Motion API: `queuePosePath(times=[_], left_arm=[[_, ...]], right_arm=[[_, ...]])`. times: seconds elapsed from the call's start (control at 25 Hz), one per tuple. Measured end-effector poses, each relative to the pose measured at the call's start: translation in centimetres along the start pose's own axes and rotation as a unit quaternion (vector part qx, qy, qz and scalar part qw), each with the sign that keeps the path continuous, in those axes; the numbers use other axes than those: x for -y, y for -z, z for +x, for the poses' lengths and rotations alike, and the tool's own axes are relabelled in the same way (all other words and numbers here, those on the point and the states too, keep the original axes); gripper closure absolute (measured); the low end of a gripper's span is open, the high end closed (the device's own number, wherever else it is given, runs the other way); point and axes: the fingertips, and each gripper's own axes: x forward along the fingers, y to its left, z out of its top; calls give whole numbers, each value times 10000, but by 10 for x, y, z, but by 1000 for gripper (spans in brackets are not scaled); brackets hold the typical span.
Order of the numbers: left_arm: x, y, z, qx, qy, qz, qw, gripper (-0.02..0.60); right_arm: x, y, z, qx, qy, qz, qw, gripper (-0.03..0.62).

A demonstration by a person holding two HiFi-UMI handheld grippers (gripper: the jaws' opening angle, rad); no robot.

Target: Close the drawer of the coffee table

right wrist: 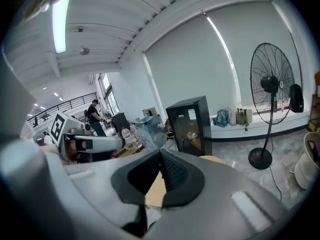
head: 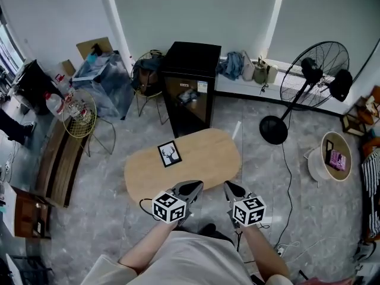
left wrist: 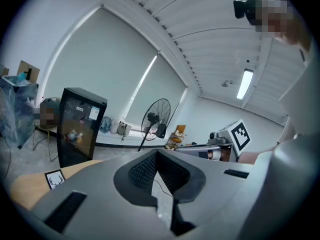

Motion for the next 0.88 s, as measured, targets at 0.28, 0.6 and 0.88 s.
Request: queuePosePath(times=[0.28, 0.6, 0.88], left_arm=[[6, -60, -29, 241, 324, 537, 9977, 575], [5, -90, -47, 404, 352, 1100, 9925, 575], [4, -97, -55, 558, 359, 1055, 9922, 575]], right_arm=[[-34, -55, -11, 554, 269, -456, 9971, 583], [-52, -88, -19, 878, 397, -922, 9911, 583], [-57, -96, -26, 1030, 394, -972, 9891, 583]])
